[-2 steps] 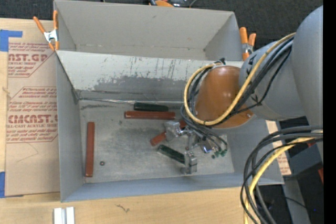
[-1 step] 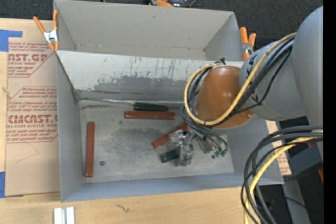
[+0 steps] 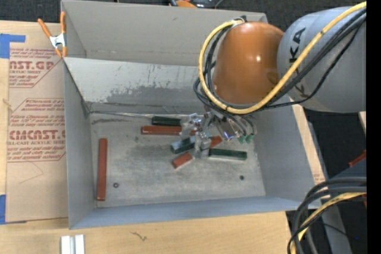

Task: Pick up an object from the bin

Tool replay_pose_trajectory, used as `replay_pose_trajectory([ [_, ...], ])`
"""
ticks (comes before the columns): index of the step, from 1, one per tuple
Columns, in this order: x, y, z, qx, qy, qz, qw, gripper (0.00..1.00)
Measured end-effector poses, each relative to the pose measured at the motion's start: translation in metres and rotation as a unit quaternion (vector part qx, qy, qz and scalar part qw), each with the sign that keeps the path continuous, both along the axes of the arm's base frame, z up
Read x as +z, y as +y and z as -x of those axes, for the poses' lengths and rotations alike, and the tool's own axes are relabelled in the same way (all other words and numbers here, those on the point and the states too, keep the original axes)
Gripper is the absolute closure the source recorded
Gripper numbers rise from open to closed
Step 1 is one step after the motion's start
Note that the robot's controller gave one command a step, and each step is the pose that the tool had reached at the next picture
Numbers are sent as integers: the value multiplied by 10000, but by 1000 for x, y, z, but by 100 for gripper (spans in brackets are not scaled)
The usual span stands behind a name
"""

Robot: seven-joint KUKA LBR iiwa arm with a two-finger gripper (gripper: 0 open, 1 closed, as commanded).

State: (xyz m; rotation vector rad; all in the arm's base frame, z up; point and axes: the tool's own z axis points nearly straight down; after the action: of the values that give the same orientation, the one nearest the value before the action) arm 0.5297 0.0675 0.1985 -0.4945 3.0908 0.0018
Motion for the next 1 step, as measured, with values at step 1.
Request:
replay_pose_trajectory([
  [1,71,6,1,918,12,16,9958,100],
])
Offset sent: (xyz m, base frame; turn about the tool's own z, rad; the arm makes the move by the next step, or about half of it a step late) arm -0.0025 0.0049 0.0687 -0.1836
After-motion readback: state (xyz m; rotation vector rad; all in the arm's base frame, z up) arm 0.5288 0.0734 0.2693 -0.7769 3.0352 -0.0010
